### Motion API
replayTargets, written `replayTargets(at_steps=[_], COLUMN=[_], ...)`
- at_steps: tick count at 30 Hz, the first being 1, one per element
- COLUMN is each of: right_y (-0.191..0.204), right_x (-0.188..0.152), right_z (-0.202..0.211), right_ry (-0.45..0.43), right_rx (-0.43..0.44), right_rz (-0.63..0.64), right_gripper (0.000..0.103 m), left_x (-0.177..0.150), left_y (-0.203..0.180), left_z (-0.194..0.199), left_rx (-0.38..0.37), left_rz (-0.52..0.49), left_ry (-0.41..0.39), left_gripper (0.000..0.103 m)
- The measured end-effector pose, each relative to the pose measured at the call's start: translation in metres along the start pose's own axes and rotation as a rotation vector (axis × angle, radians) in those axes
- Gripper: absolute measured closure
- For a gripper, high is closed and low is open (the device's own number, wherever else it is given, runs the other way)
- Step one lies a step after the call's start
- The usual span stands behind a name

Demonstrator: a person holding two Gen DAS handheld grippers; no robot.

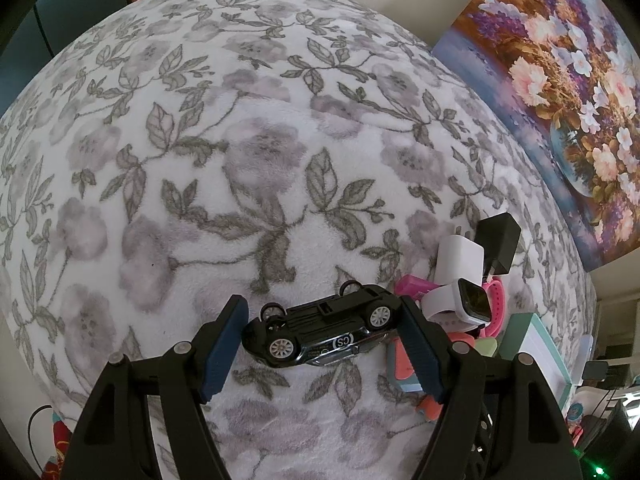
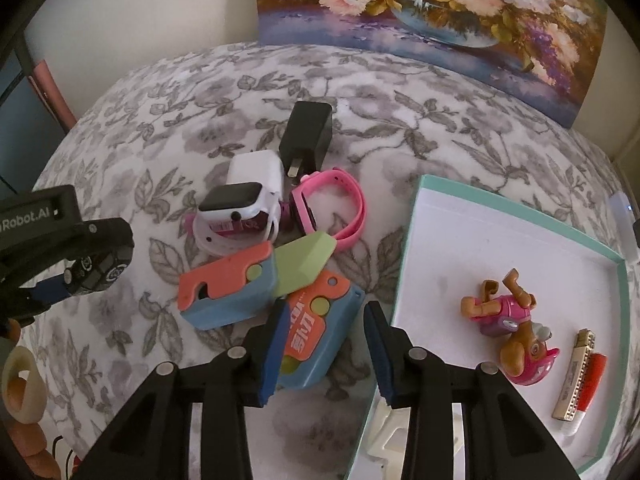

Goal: Organize rigid objects
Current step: 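Grasp the orange-blue carrot knife toy with the right gripper while the left gripper holds the car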

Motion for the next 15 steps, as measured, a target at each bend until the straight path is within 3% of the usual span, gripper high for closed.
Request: replayTargets(at_steps=[15], right_y=[0.006], right_x=[-0.013], right_z=[0.006], right_ry=[0.054], right_rx=[-0.020], right_rz=[0.044], right_gripper=[0.061], left_x=[-0.001], left_y=[-0.001], left_z=[0.000], left_rx=[-0.017], left_rz=[0.015], left_ry=[0.003], left_gripper=[0.027])
Point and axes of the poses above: each gripper's, at about its wrist camera, not at the fingertips, and z roughly against the way its jaws point, y to its left, x to its top, the point moved 10 cm from there along -z, roughly the way its jaws point, and after that the axes turned 6 degrees about -x, right-handed, at the moved point
